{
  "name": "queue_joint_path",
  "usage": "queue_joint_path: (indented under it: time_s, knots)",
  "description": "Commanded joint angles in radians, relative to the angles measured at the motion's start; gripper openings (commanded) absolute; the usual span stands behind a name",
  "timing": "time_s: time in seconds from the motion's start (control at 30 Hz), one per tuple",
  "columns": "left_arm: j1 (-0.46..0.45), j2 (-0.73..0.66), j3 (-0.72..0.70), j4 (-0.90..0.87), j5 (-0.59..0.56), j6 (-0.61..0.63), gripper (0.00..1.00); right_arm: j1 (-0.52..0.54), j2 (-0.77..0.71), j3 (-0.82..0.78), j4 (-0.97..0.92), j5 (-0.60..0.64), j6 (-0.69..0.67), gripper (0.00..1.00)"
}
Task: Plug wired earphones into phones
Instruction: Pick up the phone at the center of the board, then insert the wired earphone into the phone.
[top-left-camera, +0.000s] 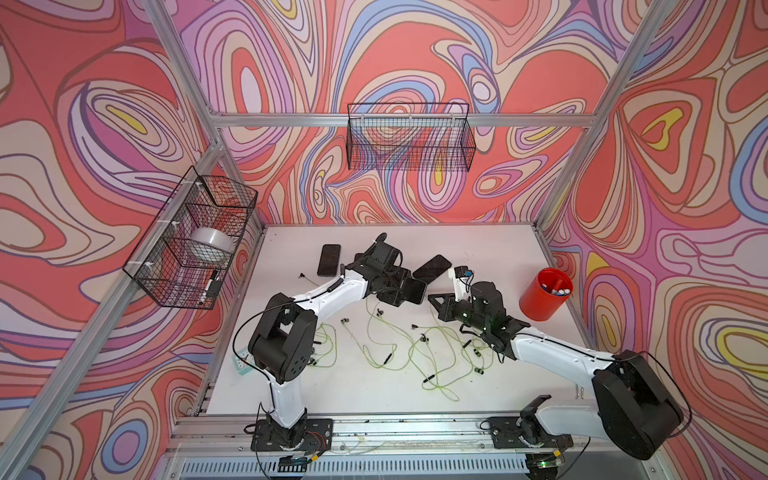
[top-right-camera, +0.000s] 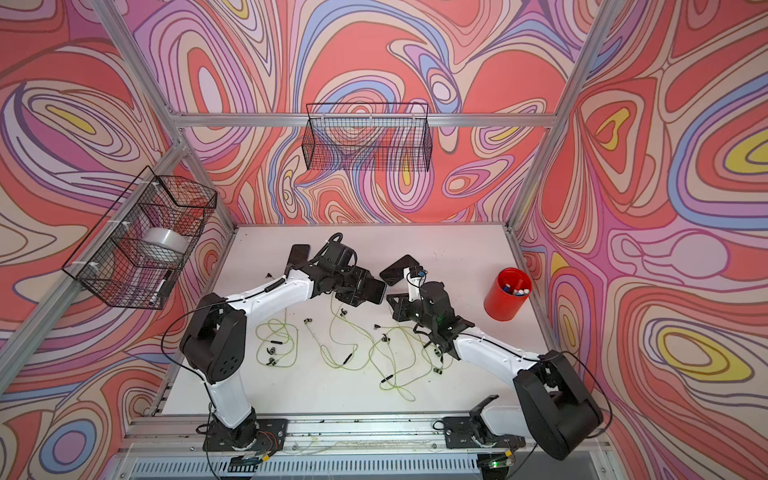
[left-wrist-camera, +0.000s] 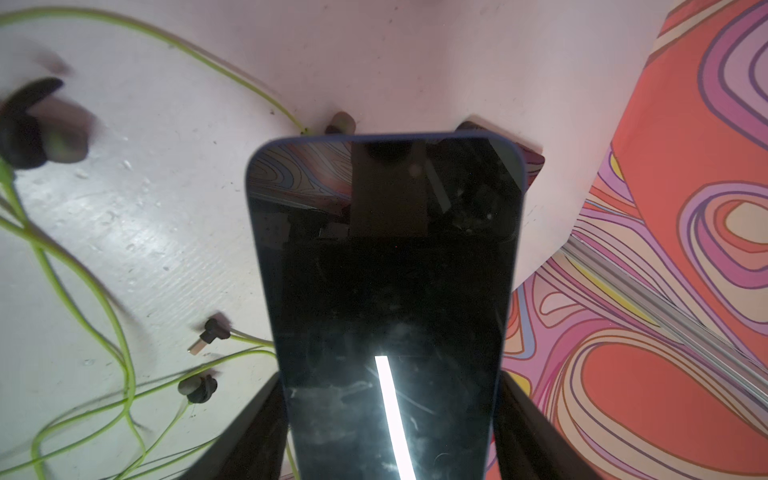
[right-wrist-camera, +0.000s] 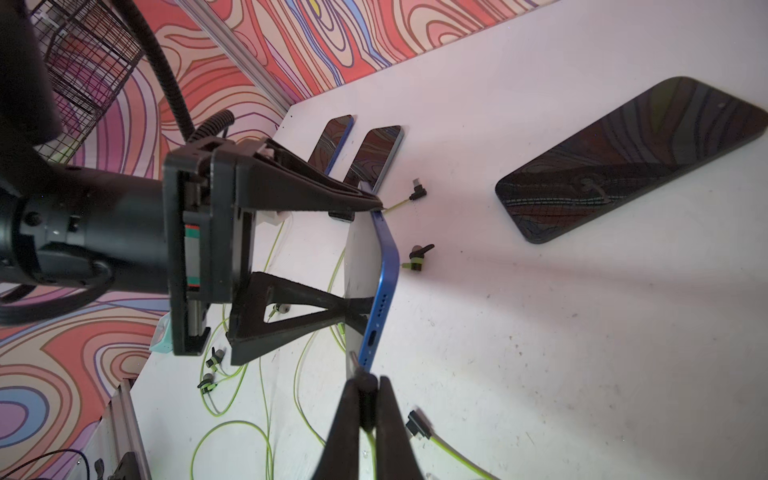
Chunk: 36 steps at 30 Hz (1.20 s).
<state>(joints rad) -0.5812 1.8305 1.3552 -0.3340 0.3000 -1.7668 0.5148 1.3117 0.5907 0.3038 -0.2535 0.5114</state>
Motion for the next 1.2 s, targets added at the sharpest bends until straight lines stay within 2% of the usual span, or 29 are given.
queue_joint_path:
  time_s: [0.0, 1.17]
  knots:
    - [0.001, -0.043, -0.024, 0.062, 0.016, -0.043, 0.0, 0.007, 0.015, 0.008, 0.027, 0.017, 0.007, 0.0]
    - [-0.008, -0.045, -0.077, 0.156, 0.039, -0.054, 0.0, 0.007, 0.057, 0.037, 0.05, 0.066, 0.03, 0.0]
